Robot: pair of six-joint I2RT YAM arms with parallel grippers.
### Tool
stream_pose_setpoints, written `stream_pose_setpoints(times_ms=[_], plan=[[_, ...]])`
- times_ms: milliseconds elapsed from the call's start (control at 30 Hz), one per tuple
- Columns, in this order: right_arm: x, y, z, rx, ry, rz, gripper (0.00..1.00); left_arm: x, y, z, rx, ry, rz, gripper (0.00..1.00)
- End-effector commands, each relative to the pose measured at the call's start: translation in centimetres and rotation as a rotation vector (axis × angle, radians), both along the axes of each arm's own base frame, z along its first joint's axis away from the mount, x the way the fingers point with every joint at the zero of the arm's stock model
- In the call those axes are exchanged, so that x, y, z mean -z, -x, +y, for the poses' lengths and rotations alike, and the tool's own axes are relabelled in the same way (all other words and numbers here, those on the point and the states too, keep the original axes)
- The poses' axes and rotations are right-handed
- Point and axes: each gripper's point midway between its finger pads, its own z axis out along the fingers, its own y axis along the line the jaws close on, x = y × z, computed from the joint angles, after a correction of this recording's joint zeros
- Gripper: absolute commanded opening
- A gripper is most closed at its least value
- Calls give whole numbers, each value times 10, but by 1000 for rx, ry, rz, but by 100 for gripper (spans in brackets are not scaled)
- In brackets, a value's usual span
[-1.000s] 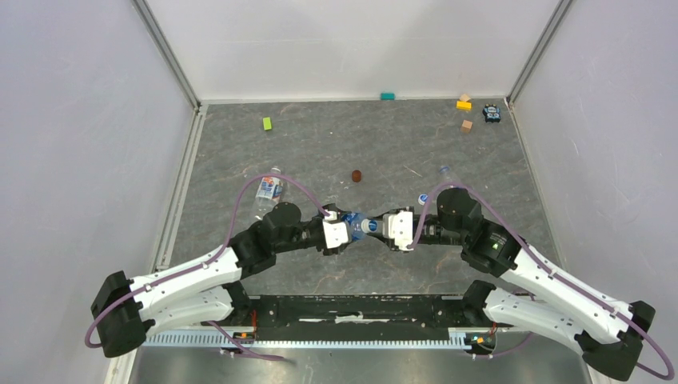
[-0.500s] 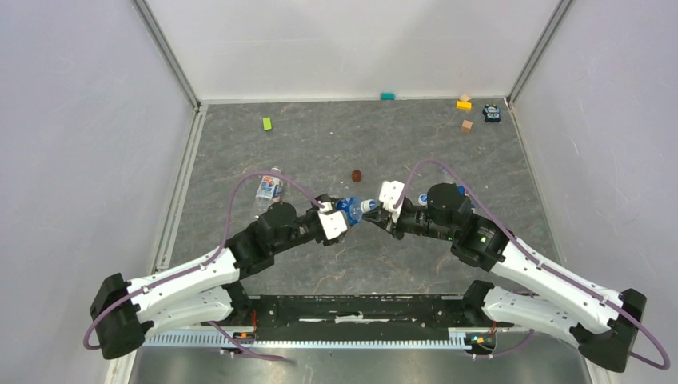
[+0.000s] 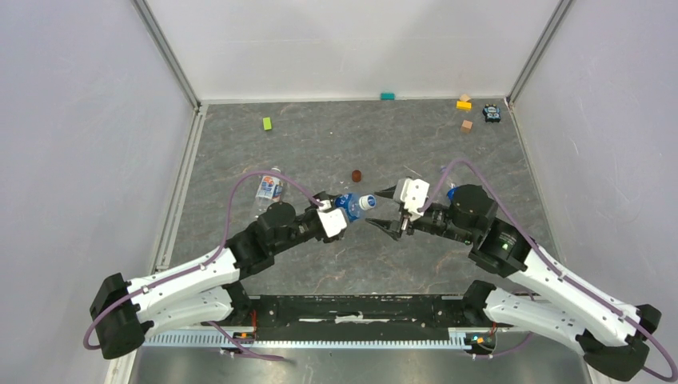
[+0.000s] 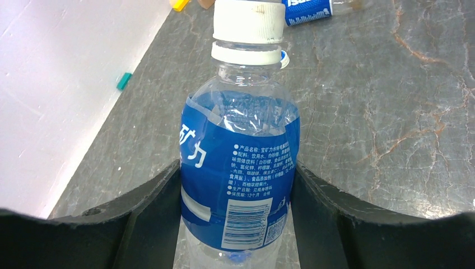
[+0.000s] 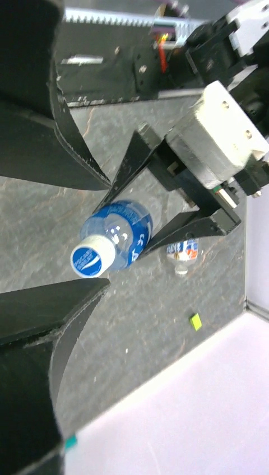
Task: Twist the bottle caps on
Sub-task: Screw the bottle cap onto the plastic bottle.
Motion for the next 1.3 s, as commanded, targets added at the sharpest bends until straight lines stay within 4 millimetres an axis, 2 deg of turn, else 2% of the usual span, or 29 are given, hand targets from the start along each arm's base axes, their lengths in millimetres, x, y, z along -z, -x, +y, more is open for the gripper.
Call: stream_pose_setpoints(times_ms=[0,67,233,533,667,767,1000,1200,1267], plan=[[-15,-7,-20,38,74,-202,69,-19,13,-10,84,73,-15,2],[-12,-6,-25,17,122,-268,73,-20,21,-14,131,76,-14,2],[-6,12,-18,-134,186,-342,74,-22,30,-19,188,84,-5,2],[2,14,-10,-191,221,-343,67,-23,38,-22,234,91,5,2],[6,13,-8,-199,233,-339,59,-24,40,-23,245,94,2,2],[7,13,-7,-207,240,-332,50,-22,39,-22,243,85,0,2],[17,14,-5,-219,258,-284,40,-25,38,-21,235,91,-12,2],[34,12,7,-210,256,-120,27,-26,23,-11,141,77,-53,2],[37,4,12,-154,233,-36,17,-25,15,-5,91,65,-73,2]])
